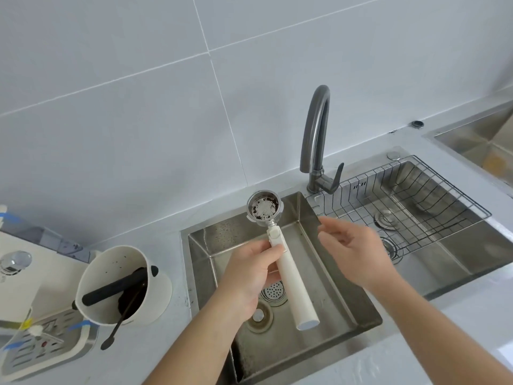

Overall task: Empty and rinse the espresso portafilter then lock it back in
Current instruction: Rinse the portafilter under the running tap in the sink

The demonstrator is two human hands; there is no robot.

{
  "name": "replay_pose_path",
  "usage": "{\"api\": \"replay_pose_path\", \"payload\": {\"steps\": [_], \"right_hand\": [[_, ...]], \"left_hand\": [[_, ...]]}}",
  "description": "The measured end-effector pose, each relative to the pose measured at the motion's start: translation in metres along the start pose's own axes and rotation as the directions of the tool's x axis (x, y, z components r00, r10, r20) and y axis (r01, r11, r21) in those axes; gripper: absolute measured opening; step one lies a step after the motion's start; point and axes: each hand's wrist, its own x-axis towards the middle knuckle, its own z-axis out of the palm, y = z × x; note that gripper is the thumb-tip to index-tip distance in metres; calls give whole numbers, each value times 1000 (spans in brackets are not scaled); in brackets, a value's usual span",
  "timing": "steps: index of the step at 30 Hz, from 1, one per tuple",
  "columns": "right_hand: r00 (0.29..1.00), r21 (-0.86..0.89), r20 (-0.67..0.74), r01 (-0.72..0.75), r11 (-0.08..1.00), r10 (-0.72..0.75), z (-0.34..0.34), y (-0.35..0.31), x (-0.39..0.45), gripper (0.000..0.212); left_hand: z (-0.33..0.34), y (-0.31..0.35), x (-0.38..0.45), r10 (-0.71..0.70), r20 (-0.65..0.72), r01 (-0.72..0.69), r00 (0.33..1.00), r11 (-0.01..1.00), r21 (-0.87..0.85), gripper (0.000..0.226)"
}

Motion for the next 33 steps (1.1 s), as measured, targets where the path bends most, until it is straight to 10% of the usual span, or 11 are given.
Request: {"api": "replay_pose_path", "payload": {"steps": [8, 33], "right_hand": [[994, -429, -41, 76, 900, -103, -31, 15, 99, 35], [975, -403, -214, -29, 915, -64, -29, 40, 208, 27]], "left_hand": [[5, -2, 25, -61, 47, 58, 997, 996, 66, 14], [27, -6, 66, -125, 4, 125, 992, 989, 80, 16]]}}
